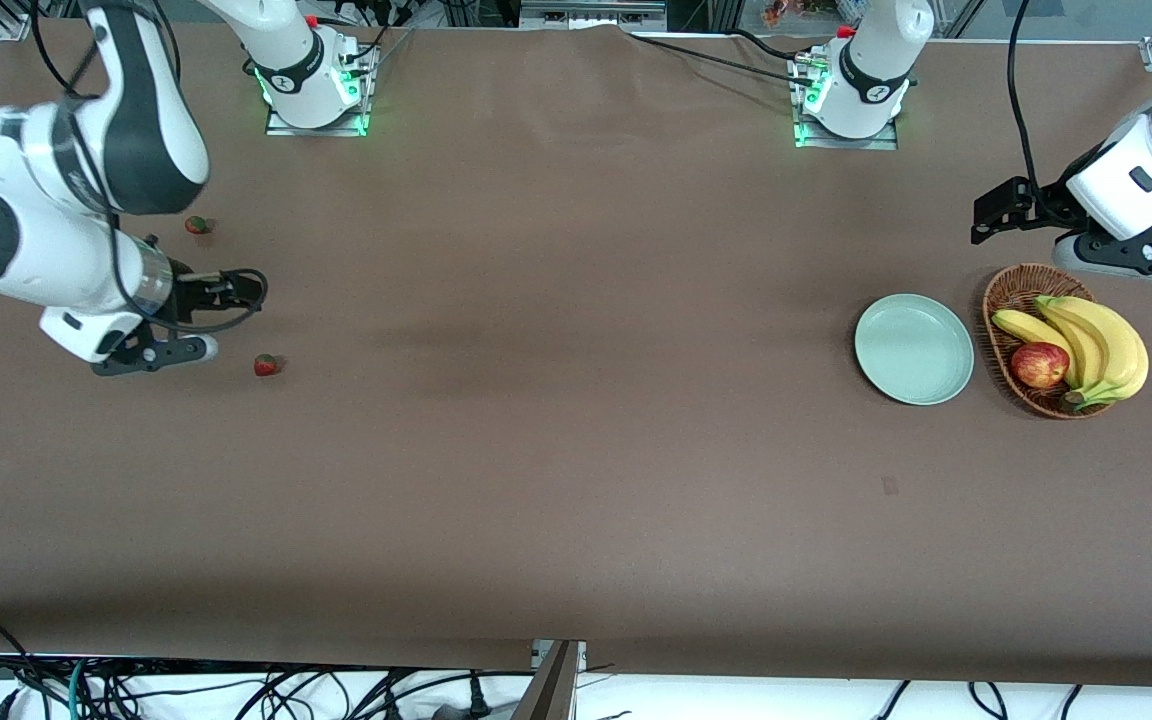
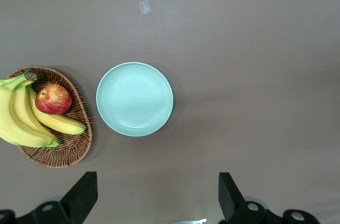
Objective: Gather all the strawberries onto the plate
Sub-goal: 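Lower the right gripper onto the first red strawberry and grasp it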
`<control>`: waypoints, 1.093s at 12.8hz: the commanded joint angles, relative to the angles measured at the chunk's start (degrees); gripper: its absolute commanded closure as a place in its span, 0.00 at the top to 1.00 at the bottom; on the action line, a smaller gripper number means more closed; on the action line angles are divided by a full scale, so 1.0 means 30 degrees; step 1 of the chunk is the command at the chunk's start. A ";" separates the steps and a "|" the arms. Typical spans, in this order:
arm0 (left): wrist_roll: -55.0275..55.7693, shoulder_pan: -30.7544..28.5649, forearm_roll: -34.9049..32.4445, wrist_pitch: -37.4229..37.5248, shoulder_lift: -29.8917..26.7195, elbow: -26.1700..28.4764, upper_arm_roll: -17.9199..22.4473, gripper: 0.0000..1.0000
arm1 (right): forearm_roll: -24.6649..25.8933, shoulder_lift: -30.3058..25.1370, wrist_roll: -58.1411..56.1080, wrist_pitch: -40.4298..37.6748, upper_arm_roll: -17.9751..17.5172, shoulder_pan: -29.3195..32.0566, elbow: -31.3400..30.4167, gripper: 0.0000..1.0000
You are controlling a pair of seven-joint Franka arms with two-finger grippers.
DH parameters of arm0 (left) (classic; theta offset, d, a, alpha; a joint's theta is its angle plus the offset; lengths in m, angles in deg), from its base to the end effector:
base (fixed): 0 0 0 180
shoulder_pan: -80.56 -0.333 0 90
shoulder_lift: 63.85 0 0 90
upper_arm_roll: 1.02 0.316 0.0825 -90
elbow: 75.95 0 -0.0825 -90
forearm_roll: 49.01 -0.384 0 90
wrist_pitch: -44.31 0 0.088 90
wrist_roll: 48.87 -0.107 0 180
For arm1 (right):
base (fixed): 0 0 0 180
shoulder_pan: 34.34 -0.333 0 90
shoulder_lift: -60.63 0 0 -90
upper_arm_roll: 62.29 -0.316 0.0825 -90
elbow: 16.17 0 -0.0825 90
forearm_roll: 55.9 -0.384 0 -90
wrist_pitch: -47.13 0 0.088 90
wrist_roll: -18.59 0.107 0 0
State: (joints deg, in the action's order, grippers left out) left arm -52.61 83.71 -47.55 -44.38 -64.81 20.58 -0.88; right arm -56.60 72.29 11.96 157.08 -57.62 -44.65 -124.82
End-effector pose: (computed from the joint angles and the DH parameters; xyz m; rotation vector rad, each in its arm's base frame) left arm 0.5410 -0.0312 0.5784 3.1044 -0.1816 -0.1867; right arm 0.5820 0.0601 0.3825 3.1079 0.3262 -0.2822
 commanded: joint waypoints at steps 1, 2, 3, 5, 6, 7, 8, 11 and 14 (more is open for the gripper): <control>0.0103 0.0154 0.0332 -0.0028 0.0204 -0.0303 0.0160 1.00 | 0.0321 0.0154 -0.1392 0.4381 0.0054 0.0242 -0.3239 1.00; 0.0103 0.0154 0.0332 -0.0028 0.0233 -0.0303 0.0160 1.00 | 0.0321 0.0826 -0.1801 0.5848 0.0287 0.0243 -0.3683 1.00; 0.0103 0.0154 0.0303 -0.0028 0.0234 -0.0303 0.0160 1.00 | 0.0292 0.1702 -0.2124 0.7139 0.0463 0.0243 -0.3774 1.00; 0.0103 0.0154 0.0303 -0.0057 0.0350 -0.0303 0.0160 1.00 | 0.0204 0.3257 -0.2769 0.9192 0.0553 0.0563 -0.3746 1.00; 0.0103 0.0154 0.0302 -0.0057 0.0322 -0.0303 0.0160 1.00 | 0.0204 0.3873 -0.2975 1.0131 0.0553 0.0739 -0.3717 1.00; 0.0103 0.0154 0.0331 -0.0057 0.0380 -0.0303 0.0160 1.00 | 0.0117 0.4343 -0.3006 1.0836 0.0553 0.0741 -0.3717 1.00; 0.0103 0.0154 0.0332 -0.0057 0.0380 -0.0303 0.0189 1.00 | 0.0087 0.4609 -0.3006 1.1336 0.0553 0.0741 -0.3688 1.00; 0.0103 0.0154 0.0302 -0.0086 0.0380 -0.0303 0.0160 1.00 | 0.0087 0.5108 -0.3036 1.1925 0.0553 0.0770 -0.3571 0.95; 0.0132 0.0154 0.0331 -0.0174 0.0380 -0.0274 0.0160 1.00 | -0.0001 0.5286 -0.3036 1.1957 0.0553 0.0799 -0.3775 0.86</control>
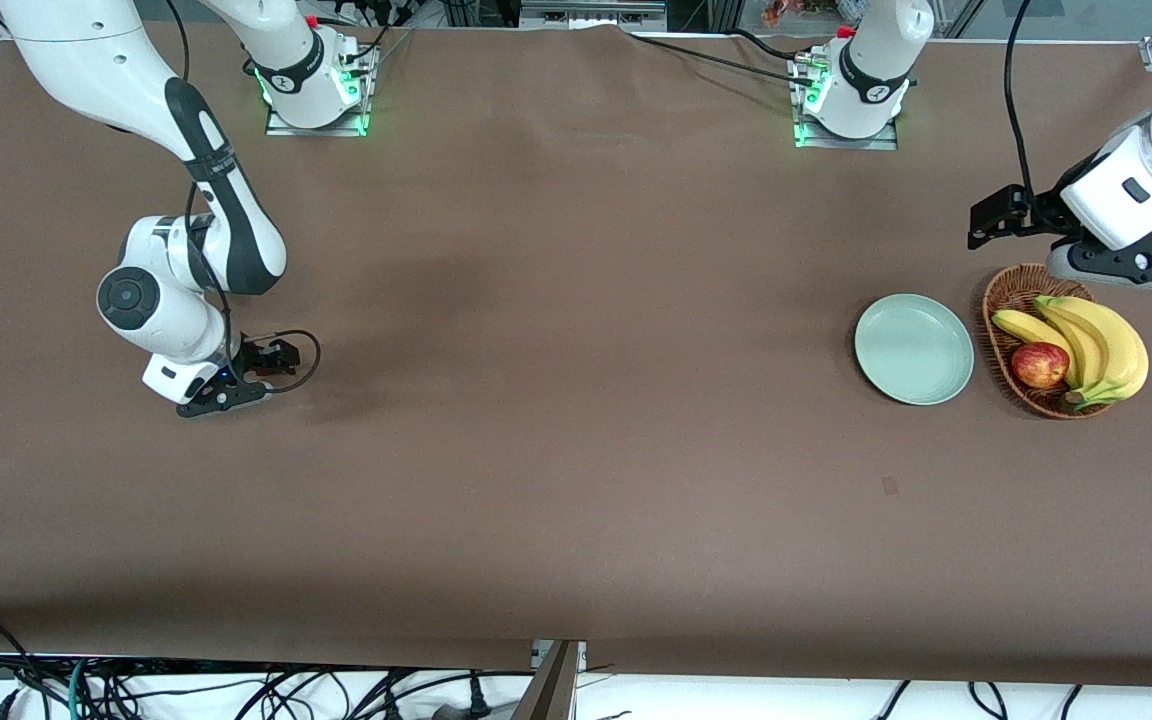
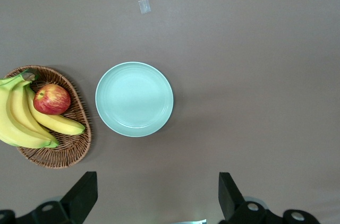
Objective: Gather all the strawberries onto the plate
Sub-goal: 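Lower the right gripper onto the first red strawberry and grasp it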
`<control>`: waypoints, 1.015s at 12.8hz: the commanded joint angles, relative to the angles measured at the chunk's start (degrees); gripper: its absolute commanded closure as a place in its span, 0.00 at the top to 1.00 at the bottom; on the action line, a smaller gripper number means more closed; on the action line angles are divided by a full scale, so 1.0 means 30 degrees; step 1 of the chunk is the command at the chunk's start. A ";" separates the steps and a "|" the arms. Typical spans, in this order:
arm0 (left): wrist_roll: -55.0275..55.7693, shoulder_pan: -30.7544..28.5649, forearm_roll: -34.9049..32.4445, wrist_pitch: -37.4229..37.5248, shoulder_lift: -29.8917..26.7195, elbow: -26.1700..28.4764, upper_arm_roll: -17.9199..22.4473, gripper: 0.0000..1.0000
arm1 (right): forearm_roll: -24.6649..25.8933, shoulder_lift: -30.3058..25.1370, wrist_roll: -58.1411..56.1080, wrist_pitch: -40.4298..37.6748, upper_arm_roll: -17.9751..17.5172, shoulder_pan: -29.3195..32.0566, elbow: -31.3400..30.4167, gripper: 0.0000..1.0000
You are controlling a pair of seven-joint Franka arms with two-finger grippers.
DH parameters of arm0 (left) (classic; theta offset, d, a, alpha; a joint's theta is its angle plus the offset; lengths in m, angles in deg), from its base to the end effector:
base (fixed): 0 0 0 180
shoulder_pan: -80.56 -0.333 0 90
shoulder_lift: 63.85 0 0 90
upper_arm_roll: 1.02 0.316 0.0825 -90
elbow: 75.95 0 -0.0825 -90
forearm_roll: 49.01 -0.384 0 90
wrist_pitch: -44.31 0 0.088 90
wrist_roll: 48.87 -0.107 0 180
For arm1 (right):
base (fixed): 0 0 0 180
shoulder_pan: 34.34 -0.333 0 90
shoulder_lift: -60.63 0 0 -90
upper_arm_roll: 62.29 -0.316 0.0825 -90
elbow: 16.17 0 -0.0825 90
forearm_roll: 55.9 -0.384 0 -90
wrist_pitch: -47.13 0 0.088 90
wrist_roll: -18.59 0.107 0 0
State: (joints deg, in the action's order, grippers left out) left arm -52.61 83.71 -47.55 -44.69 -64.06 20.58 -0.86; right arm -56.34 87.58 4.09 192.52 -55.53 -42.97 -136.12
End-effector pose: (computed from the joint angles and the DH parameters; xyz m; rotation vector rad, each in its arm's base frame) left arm 0.5449 -0.0312 0.5717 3.1037 -0.1806 -0.1986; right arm 0.5809 0.0188 0.1932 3.0621 0.4494 -0.0438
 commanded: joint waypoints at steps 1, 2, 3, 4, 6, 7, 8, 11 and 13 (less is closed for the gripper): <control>0.0131 0.0154 0.0332 -0.0043 0.0128 -0.0273 0.0154 1.00 | -0.0117 0.0186 -0.0410 0.0113 -0.0145 0.0270 -0.0182 0.82; 0.0160 0.0154 0.0332 -0.0072 0.0128 -0.0273 0.0154 1.00 | -0.0117 0.0128 -0.0439 0.0113 -0.0174 0.0444 -0.0416 0.80; 0.0161 0.0154 0.0332 -0.0072 0.0128 -0.0244 0.0154 1.00 | -0.0117 0.0128 -0.0642 0.0113 -0.0145 0.0504 -0.0447 0.74; 0.0132 0.0154 0.0332 -0.0072 0.0128 -0.0244 0.0154 1.00 | -0.0146 0.0128 -0.0935 0.0113 -0.0145 0.0563 -0.0447 0.67; 0.0160 0.0154 0.0303 -0.0101 0.0128 -0.0273 0.0154 1.00 | -0.0146 0.0070 -0.0996 0.0084 -0.0174 0.0797 -0.0564 0.51; 0.0219 0.0154 0.0302 -0.0072 0.0128 -0.0244 0.0154 1.00 | -0.0146 0.0011 -0.0996 0.0025 -0.0174 0.0798 -0.0564 0.43; 0.0248 0.0154 0.0302 -0.0101 0.0128 -0.0273 0.0154 1.00 | -0.0146 -0.0048 -0.0996 -0.0265 -0.0174 0.0798 -0.0565 0.37; 0.0278 0.0154 0.0302 -0.0101 0.0128 -0.0273 0.0125 1.00 | -0.0234 -0.0603 -0.0617 -0.1551 -0.0407 0.0768 -0.0331 0.28; 0.0278 0.0154 0.0302 -0.0101 0.0127 -0.0273 0.0124 1.00 | -0.0846 -0.1013 0.0316 -0.3014 -0.1195 0.0710 0.0398 0.27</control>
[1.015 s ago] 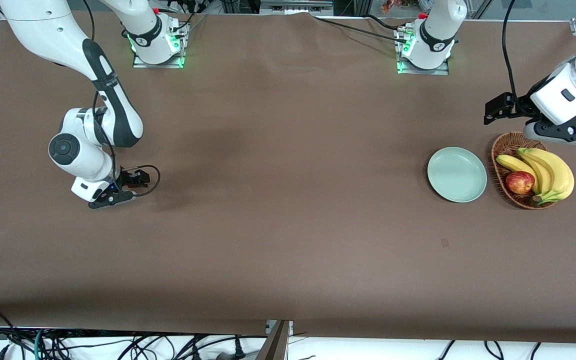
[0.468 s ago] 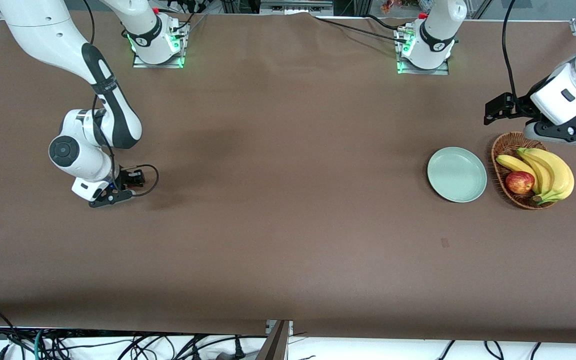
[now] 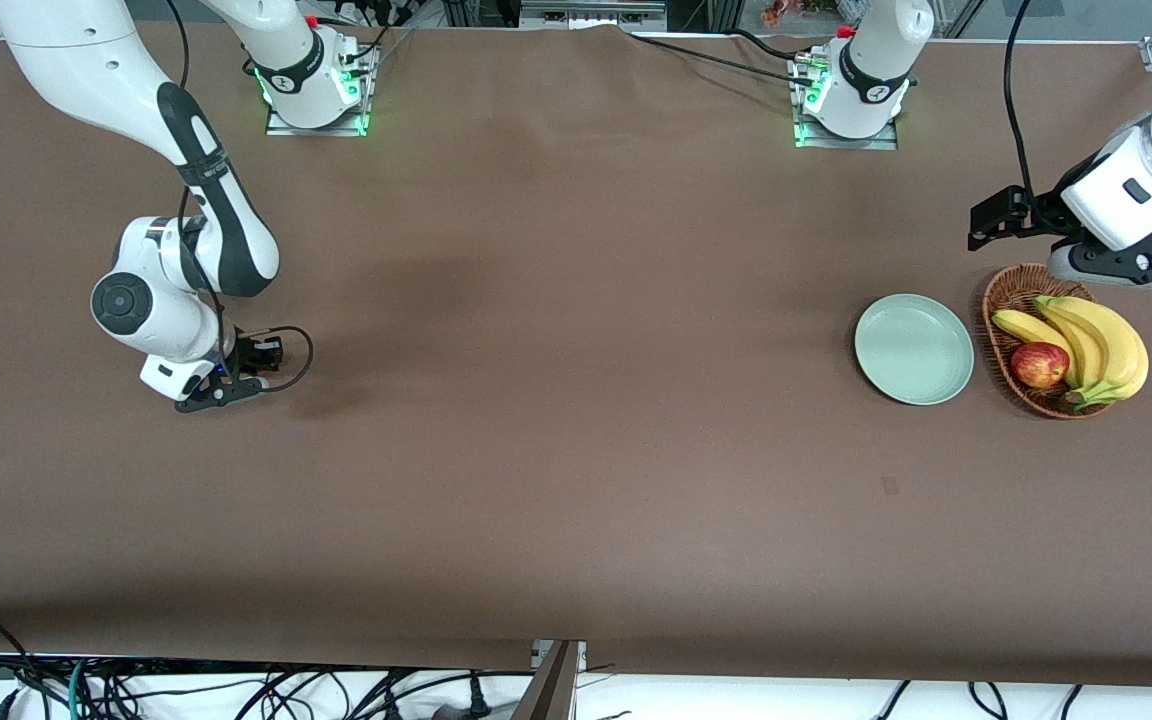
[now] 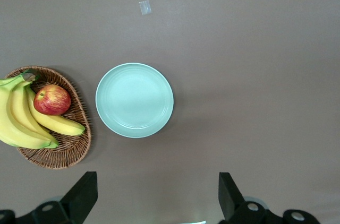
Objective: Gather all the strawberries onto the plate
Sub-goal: 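Lower the right gripper onto the first red strawberry and grasp it, then carry the strawberry to mid-table and release it with the right gripper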
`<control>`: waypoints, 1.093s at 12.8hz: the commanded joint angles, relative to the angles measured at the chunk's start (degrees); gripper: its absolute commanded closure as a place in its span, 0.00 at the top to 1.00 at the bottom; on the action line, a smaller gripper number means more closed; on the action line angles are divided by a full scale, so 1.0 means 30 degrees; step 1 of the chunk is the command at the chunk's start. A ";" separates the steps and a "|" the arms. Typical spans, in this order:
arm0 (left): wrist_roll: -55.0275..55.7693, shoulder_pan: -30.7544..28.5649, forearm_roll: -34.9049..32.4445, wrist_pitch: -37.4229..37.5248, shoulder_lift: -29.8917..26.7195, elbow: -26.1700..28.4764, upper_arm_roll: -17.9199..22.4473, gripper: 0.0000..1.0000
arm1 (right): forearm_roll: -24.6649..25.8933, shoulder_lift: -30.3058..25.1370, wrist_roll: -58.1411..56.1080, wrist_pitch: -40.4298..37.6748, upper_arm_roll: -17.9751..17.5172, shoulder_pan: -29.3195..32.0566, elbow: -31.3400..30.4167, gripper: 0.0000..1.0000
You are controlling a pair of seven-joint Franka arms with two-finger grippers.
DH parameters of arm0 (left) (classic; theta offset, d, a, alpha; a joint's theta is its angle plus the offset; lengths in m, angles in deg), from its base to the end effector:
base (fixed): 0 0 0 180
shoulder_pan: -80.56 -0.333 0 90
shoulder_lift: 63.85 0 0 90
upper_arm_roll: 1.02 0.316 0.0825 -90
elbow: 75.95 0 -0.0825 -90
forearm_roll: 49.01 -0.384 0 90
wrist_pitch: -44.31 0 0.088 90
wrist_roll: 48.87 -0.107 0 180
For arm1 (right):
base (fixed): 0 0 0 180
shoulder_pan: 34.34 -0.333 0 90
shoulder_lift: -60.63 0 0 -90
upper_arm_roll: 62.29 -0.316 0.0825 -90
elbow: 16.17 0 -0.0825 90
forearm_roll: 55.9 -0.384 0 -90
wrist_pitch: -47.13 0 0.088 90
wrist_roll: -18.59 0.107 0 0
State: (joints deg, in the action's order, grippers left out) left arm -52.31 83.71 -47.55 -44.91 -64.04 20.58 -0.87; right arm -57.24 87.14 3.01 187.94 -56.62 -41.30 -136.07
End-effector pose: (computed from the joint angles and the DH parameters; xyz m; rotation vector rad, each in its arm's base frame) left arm 0.5454 -0.0313 0.5718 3.1049 -0.1727 -0.1933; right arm 0.5734 0.0126 0.1909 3.0879 0.4412 -0.1534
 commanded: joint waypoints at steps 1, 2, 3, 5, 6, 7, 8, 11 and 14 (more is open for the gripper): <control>0.0180 0.0152 0.0331 -0.0026 0.0121 -0.0302 0.0125 1.00 | -0.0578 -0.0953 0.1408 -0.2483 -0.1270 0.0122 0.0995 0.27; 0.0180 0.0152 0.0332 -0.0055 0.0092 -0.0332 0.0125 1.00 | -0.0578 -0.1012 0.2604 -0.3624 -0.1883 0.0064 0.1784 0.27; 0.0180 0.0152 0.0332 -0.0084 0.0092 -0.0303 0.0154 1.00 | -0.0578 -0.0984 0.4298 -0.4854 -0.2818 0.0035 0.2807 0.27; 0.0180 0.0123 0.0361 -0.0172 0.0033 -0.0302 0.0242 1.00 | -0.0607 -0.0808 0.8396 -0.5656 -0.4694 -0.0460 0.4421 0.27; 0.0180 0.0123 0.0361 -0.0173 0.0033 -0.0303 0.0271 1.00 | -0.0578 -0.0692 1.0563 -0.5657 -0.5398 -0.1160 0.5125 0.27; 0.0180 0.0094 0.0361 -0.0143 -0.0025 -0.0245 0.0272 1.00 | -0.0607 -0.0226 1.2644 -0.5715 -0.5724 -0.2008 0.6060 0.27; 0.0180 0.0123 0.0361 -0.0143 -0.0026 -0.0244 0.0272 1.00 | -0.0607 0.0213 1.4405 -0.5716 -0.5930 -0.2974 0.6939 0.27; 0.0209 0.0094 0.0361 -0.0143 -0.0055 -0.0215 0.0242 1.00 | -0.1512 0.2523 2.0028 -0.5423 -0.5932 -0.6486 1.0127 0.27; 0.0209 0.0094 0.0361 -0.0202 -0.0055 -0.0040 0.0242 1.00 | -0.1486 0.5278 2.4810 -0.4201 -0.5903 -0.8952 1.3882 0.28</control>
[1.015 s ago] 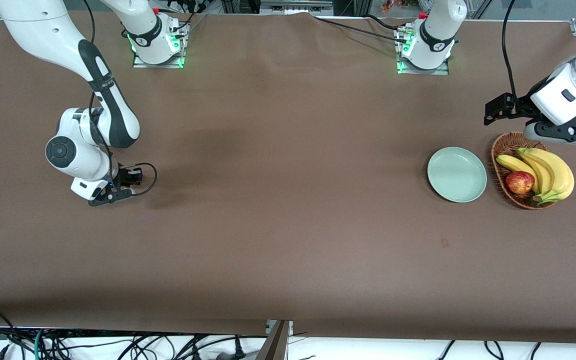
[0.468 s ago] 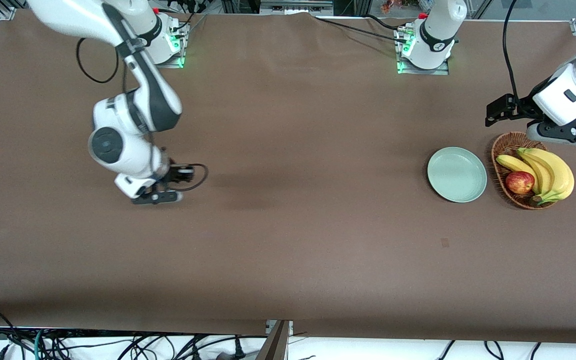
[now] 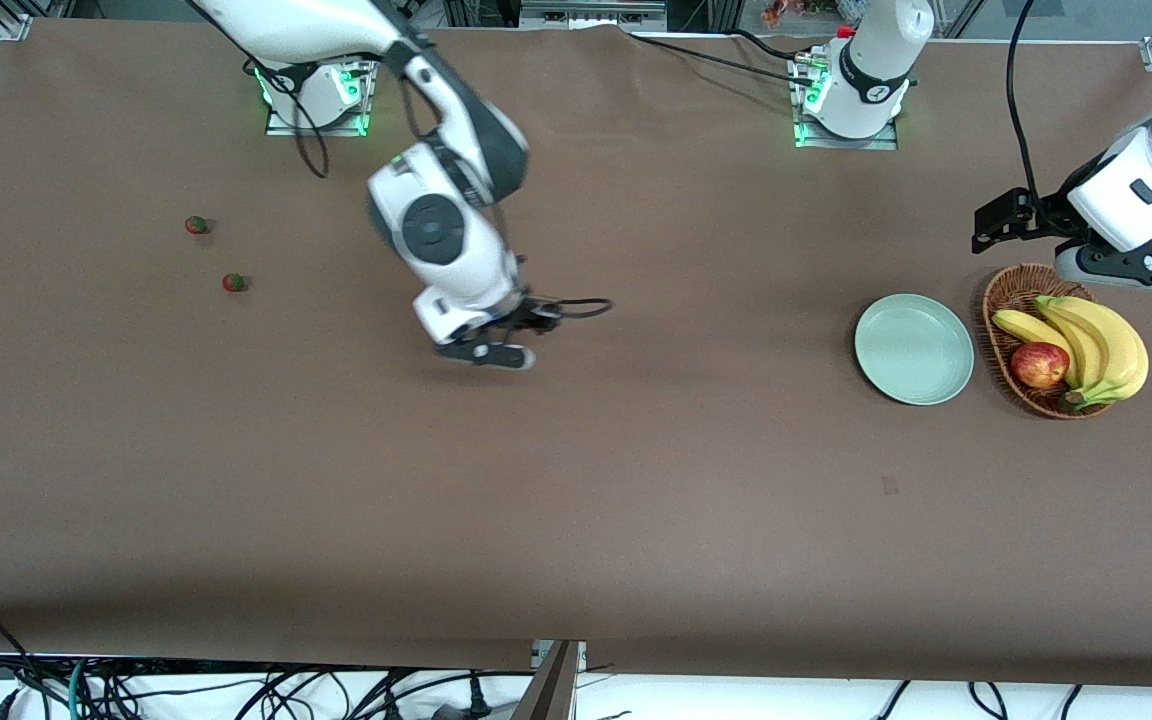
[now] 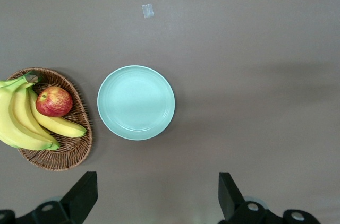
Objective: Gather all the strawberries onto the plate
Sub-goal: 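Carry the strawberry to mid-table and release it with the right gripper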
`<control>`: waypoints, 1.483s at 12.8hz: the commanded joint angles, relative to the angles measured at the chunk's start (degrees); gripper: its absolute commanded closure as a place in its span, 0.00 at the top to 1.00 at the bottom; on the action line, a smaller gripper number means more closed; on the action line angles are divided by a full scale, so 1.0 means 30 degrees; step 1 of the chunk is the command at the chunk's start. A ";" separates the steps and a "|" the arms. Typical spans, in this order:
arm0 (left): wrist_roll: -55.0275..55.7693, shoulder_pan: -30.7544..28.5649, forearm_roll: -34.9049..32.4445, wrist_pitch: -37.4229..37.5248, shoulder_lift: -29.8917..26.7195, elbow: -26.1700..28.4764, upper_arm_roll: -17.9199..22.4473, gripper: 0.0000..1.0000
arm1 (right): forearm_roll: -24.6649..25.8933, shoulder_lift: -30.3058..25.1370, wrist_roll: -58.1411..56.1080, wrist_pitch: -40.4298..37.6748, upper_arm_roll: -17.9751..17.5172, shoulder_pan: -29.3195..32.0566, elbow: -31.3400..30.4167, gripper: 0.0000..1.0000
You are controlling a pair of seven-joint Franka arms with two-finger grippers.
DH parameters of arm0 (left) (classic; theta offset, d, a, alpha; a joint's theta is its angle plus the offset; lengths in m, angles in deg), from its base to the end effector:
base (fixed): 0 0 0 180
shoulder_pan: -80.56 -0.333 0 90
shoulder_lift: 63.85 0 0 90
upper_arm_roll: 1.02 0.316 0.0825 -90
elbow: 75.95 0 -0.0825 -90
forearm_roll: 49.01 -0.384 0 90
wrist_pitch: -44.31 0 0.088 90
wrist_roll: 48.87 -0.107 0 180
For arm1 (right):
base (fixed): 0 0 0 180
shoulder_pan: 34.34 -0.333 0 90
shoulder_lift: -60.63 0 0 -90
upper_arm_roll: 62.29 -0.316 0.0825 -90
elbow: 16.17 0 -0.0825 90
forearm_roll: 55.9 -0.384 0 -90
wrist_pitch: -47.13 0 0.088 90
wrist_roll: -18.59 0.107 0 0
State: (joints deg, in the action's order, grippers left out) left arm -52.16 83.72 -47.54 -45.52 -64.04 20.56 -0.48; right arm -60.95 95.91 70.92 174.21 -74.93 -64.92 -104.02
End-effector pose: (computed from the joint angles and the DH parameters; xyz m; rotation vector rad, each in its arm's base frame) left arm 0.5468 -0.0278 0.5728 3.1063 -0.1582 -0.1761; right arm 0.5340 0.4710 0.3107 -2.9221 0.3733 0.1356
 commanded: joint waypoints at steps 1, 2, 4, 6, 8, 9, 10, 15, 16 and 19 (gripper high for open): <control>0.0157 0.0121 0.0360 -0.0057 -0.0024 0.0024 0.0114 1.00 | -0.0277 0.2970 0.3432 0.1634 0.0170 -0.1696 0.3644 0.28; 0.0157 0.0092 0.0360 -0.0377 -0.0023 0.0170 0.0114 1.00 | -0.0248 0.3498 0.4692 0.3242 0.0198 -0.2311 0.3736 0.28; 0.0157 0.0092 0.0360 -0.0904 -0.0052 0.0813 0.0114 1.00 | -0.0219 0.4756 0.7327 0.6959 0.0228 -0.3774 0.3854 0.30; 0.0157 0.0063 0.0360 -0.1374 -0.0053 0.1311 0.0114 1.00 | -0.0131 0.6075 0.9617 1.0915 0.0316 -0.5094 0.3912 0.32; 0.0157 -0.0024 0.0360 -0.2308 -0.0082 0.2159 0.0056 1.00 | -0.0130 0.6666 1.1405 1.2832 0.0897 -0.6266 0.4029 0.33; 0.0157 -0.0025 0.0360 -0.3010 -0.0111 0.2859 0.0026 1.00 | -0.0131 0.6841 1.2168 1.3302 0.1482 -0.7026 0.4030 0.40; 0.0157 -0.0025 0.0360 -0.3655 -0.0111 0.3446 -0.0032 1.00 | -0.0131 0.6959 1.2930 1.3684 0.2097 -0.7701 0.4030 0.45; 0.0215 -0.0054 0.0360 -0.5651 -0.0199 0.5413 -0.0470 1.00 | -0.0248 0.6319 1.3202 1.2990 0.2747 -0.7798 0.4000 0.85; 0.0593 -0.0025 0.0360 -0.6176 -0.0199 0.5792 -0.0559 1.00 | 0.0042 0.5852 1.3027 1.1477 0.2777 -0.7331 0.4000 0.85; 0.2640 -0.0054 0.0360 -0.8312 -0.0170 0.7460 -0.1904 1.00 | 0.0017 0.3773 0.9846 0.5271 0.2718 -0.5808 0.4000 0.87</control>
State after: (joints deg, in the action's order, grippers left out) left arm -47.69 83.68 -47.51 -66.64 -63.43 39.16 -4.09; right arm -60.84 112.00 106.07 199.57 -66.10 -84.93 -90.90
